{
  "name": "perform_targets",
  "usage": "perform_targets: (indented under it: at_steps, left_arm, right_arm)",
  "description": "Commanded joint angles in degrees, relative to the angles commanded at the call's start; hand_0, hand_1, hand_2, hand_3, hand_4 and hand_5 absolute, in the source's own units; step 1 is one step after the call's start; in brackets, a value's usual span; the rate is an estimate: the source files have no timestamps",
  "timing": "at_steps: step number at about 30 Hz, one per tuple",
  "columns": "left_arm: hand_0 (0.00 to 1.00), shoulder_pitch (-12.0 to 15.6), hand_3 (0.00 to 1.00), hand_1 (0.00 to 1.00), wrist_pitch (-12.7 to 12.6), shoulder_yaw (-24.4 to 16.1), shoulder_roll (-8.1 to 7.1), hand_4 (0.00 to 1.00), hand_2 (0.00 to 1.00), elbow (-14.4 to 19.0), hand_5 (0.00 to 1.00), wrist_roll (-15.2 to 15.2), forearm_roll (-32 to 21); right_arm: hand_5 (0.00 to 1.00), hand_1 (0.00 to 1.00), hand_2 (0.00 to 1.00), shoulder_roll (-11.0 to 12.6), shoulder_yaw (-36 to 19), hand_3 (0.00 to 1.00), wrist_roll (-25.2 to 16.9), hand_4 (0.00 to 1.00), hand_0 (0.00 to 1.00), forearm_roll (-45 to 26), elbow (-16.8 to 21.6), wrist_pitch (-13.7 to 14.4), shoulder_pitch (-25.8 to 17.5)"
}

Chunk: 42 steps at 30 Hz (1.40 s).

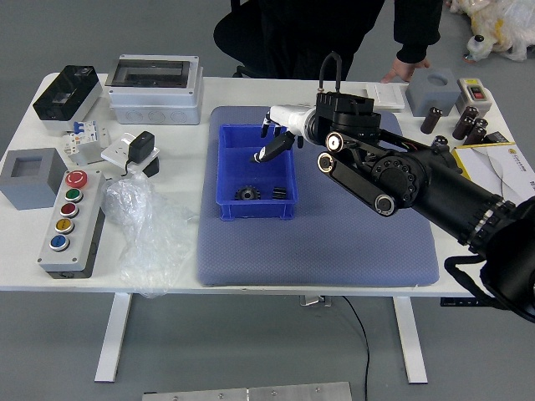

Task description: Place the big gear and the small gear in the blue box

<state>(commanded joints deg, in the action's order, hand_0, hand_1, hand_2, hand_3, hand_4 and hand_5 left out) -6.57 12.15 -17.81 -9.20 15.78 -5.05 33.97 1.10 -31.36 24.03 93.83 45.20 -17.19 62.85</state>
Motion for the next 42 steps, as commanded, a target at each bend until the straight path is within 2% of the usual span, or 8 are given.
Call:
perform_targets:
  at_steps: [8, 14, 20, 26, 27, 38, 39, 42]
  left_arm:
    - [0.864, 0.2, 0.783, 0.835, 0.0, -0.4, -0.12, 0.604, 0.833, 0.0, 0.371, 0.0, 0.3]
    - [0.864, 0.6, 0.782, 0.835, 0.0, -1.4, -0.35, 0.603, 0.833, 0.1, 0.371, 0.0, 0.7]
    - [0.864, 1.3, 0.783, 0.835, 0.0, -2.6, -0.64, 0.604, 0.833, 0.1, 0.371, 0.1, 1.2]
    - [0.864, 1.5, 0.782, 0.835, 0.0, -3.7, -0.76, 0.603, 0.834, 0.2, 0.371, 0.1, 1.8]
    - [0.864, 1.6, 0.782, 0.835, 0.0, -3.8, -0.77, 0.603, 0.833, 0.2, 0.372, 0.2, 1.9]
    - [0.864, 1.9, 0.781, 0.835, 0.0, -5.1, -0.74, 0.603, 0.833, 0.2, 0.372, 0.3, 2.4]
    - [0.864, 2.0, 0.782, 0.835, 0.0, -5.2, -0.73, 0.603, 0.833, 0.2, 0.372, 0.3, 2.5]
    - [0.864, 2.0, 0.782, 0.835, 0.0, -5.5, -0.71, 0.603, 0.833, 0.2, 0.372, 0.3, 2.6]
  right_arm:
    - [0.579, 0.525, 0.668, 1.4, -0.2, 0.749, 0.5, 0.929, 0.457, 0.7, 1.9, -0.2, -0.3]
    - [0.601, 0.525, 0.660, 4.4, -1.1, 0.751, 1.5, 0.939, 0.449, 2.5, 5.2, -1.1, -1.1]
    - [0.577, 0.518, 0.657, 8.3, -3.2, 0.748, 2.4, 0.923, 0.444, 4.7, 9.9, -2.3, -3.0]
    - [0.561, 0.528, 0.656, 11.3, -4.8, 0.748, 2.7, 0.907, 0.465, 5.9, 12.5, -2.7, -4.8]
    - [0.510, 0.546, 0.664, 11.8, -5.1, 0.736, 2.8, 0.860, 0.512, 6.0, 12.8, -2.7, -5.2]
    - [0.489, 0.565, 0.679, 16.6, -9.2, 0.731, 3.7, 0.833, 0.553, 8.4, 17.2, -3.1, -9.1]
    - [0.437, 0.607, 0.709, 17.2, -10.0, 0.727, 3.8, 0.721, 0.615, 8.7, 17.9, -3.1, -9.7]
    - [0.437, 0.607, 0.709, 18.8, -11.8, 0.727, 4.0, 0.721, 0.615, 9.6, 19.4, -3.0, -11.0]
